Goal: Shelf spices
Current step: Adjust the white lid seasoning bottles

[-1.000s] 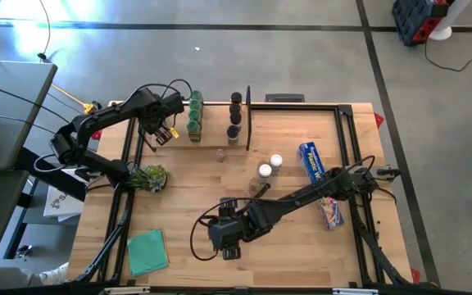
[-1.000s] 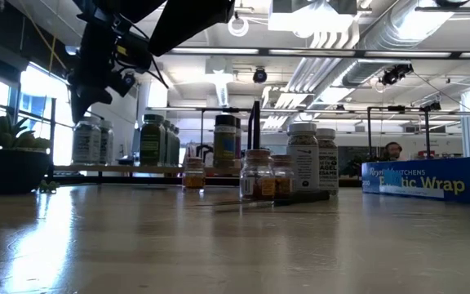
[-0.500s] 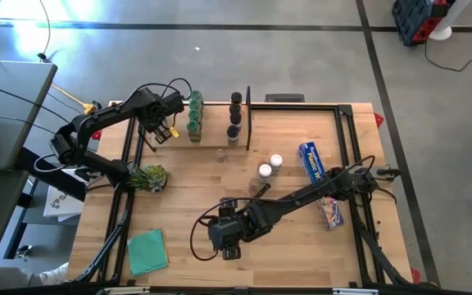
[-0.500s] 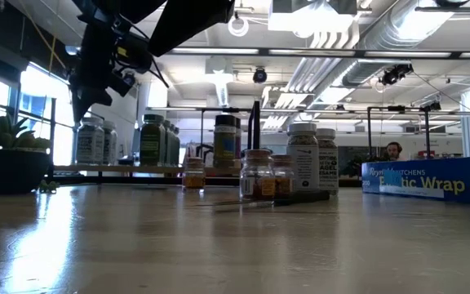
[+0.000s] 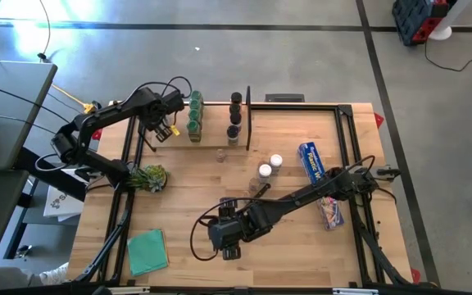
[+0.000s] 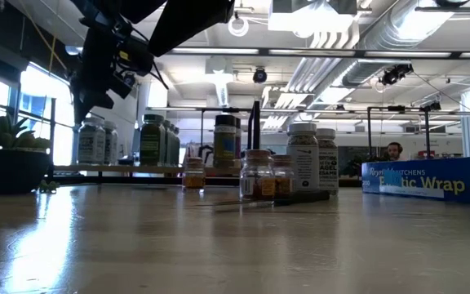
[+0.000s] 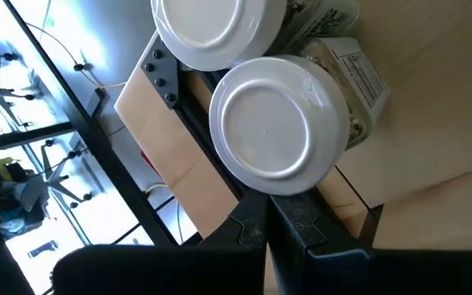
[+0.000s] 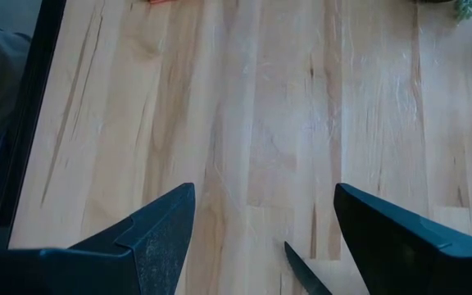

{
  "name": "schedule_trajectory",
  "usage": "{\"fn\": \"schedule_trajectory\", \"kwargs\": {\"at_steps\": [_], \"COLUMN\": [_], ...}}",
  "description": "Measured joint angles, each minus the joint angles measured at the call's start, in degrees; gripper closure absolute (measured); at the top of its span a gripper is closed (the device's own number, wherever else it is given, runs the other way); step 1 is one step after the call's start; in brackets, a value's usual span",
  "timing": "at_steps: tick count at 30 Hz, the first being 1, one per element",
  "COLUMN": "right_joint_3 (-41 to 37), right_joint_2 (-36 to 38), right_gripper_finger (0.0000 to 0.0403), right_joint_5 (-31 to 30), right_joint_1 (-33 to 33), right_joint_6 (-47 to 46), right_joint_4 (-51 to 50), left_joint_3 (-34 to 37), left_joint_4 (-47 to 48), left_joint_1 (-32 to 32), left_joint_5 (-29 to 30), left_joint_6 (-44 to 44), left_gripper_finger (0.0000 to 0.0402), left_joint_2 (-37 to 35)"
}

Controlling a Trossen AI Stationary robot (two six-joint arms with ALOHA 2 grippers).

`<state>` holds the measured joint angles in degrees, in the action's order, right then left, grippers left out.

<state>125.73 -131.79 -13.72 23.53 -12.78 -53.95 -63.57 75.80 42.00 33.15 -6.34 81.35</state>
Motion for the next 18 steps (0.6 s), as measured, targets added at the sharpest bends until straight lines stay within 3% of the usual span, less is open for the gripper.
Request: {"fn": "schedule_trajectory", "kwargs": {"at_steps": [18], "right_joint_3": [0.0], "right_joint_2": [0.0], "right_gripper_finger": [0.0116], "right_joint_5": [-0.02], "right_joint_1": [-0.02], "right_joint_6": [0.01], "right_joint_4": [-0.09], "left_joint_3": [0.0], "left_joint_4": [-4.63], "left_joint_1": [1.04], "left_joint_5": [1.16], "left_joint_6": [1.04], "left_gripper_finger": [0.0401], "left_joint_2": [0.06]}}
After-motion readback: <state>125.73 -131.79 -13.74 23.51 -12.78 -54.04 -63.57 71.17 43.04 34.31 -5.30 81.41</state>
